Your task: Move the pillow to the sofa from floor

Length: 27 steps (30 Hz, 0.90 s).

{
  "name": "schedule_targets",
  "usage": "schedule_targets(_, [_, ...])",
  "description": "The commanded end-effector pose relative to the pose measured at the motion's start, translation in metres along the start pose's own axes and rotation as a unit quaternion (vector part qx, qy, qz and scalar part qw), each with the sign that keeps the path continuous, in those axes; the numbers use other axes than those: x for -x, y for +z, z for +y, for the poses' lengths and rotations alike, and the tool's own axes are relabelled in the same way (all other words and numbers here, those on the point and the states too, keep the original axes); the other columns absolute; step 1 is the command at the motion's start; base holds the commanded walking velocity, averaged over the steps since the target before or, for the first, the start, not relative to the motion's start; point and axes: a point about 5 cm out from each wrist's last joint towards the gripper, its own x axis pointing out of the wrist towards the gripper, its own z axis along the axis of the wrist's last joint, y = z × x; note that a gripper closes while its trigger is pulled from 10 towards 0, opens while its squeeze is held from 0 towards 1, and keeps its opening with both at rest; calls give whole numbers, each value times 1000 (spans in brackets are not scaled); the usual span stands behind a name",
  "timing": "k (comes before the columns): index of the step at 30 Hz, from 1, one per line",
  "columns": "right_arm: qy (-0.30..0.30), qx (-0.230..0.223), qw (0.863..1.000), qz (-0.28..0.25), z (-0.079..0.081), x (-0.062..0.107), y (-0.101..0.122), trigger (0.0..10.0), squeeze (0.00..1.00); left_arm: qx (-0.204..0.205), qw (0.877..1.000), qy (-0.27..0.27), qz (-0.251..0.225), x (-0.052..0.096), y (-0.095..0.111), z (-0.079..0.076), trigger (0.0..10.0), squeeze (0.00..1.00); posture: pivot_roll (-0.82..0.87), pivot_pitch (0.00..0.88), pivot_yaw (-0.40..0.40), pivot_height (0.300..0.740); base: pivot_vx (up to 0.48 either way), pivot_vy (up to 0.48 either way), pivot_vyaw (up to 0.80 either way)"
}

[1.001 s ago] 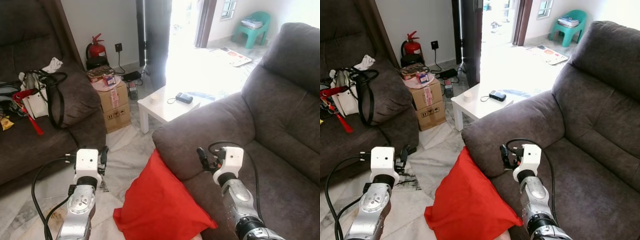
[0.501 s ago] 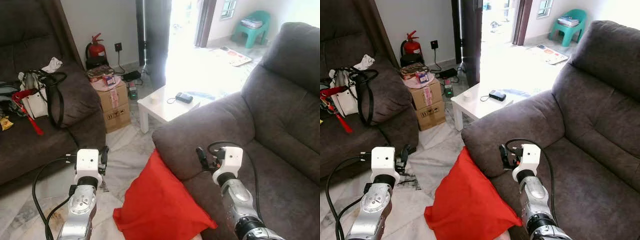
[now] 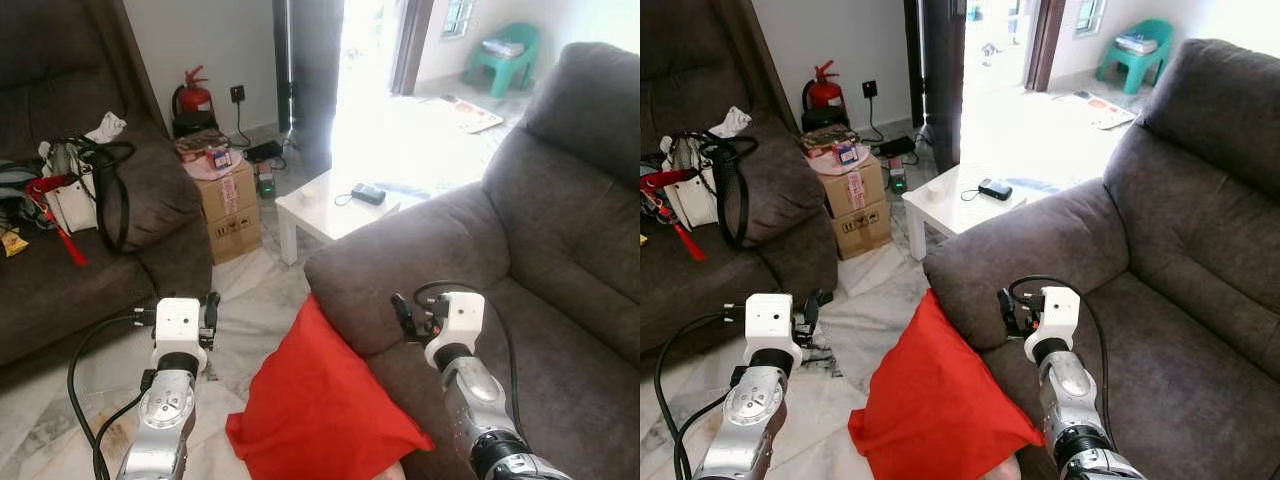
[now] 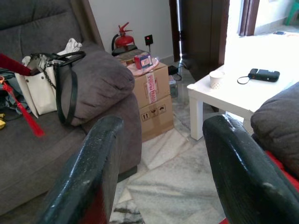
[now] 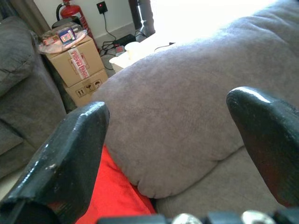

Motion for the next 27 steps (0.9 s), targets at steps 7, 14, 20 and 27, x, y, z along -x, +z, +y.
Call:
schedule_targets(7, [12, 6, 1000, 8, 3, -3, 1, 10000, 0, -6, 1000, 3, 0, 1, -1, 0, 10000, 0, 76, 33, -23, 688, 0, 0, 0])
schedule_targets(14, [18, 13, 1000, 10, 5, -3, 1, 10000, 0, -6, 1000, 2, 1, 2, -2, -1, 10000, 0, 76, 32, -23, 643, 0, 0, 0])
schedule_targets(20, [15, 18, 1000, 8, 3, -2, 0, 10000, 0, -7, 1000, 1, 2, 1, -2, -2, 10000, 0, 76, 29, -24, 643, 0, 0, 0])
schedule_targets(27, [15, 17, 1000, 10, 2, -2, 0, 10000, 0, -7, 1000, -1, 2, 1, -2, -3, 10000, 0, 74, 28, -25, 643, 0, 0, 0])
